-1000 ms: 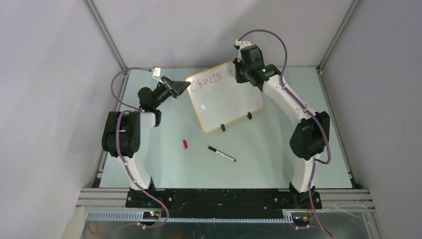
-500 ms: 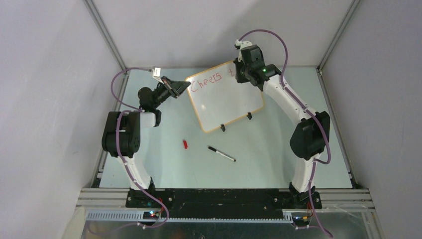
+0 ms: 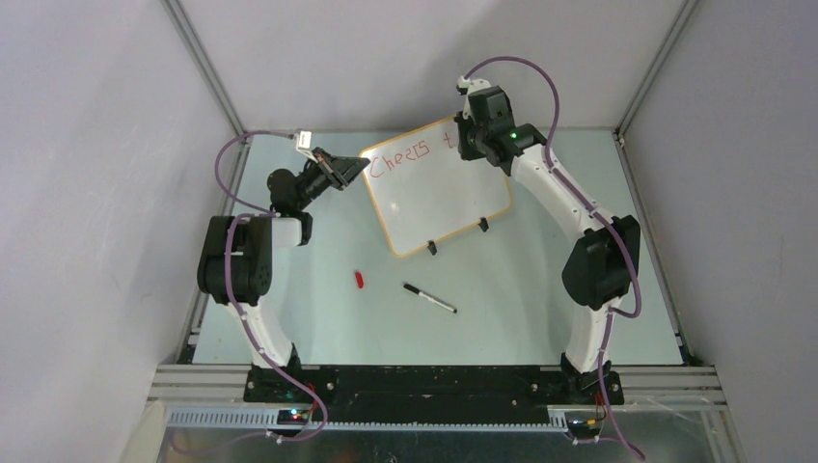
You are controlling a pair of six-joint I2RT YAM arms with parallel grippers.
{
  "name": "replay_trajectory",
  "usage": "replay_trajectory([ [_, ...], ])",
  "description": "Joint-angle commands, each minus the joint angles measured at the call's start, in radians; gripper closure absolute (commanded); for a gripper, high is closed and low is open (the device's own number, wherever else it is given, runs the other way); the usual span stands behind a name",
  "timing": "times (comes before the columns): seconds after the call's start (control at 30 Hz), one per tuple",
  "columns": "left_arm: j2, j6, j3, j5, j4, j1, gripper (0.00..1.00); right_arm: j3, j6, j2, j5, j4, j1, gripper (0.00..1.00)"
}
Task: Write a sentence on the whiteboard
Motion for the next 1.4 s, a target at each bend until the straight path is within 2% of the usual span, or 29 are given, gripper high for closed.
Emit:
replay_trajectory([
  [0.0, -0.021, 0.089, -0.009, 0.053, 0.030, -0.005, 1.00, 0.042, 0.008, -0.022, 0.010, 0.008, -0.009, 1.00],
  [0.47, -0.021, 0.088, -0.009, 0.053, 0.030, -0.004, 1.00, 0.022, 0.014, -0.104, -0.034, 0.023, -0.014, 1.00],
  [1.37, -0.022, 0.091, -0.008, 0.055, 0.029, -0.004, 1.00, 0.105, 0.013, 0.009, -0.016, 0.017, -0.023, 1.00],
])
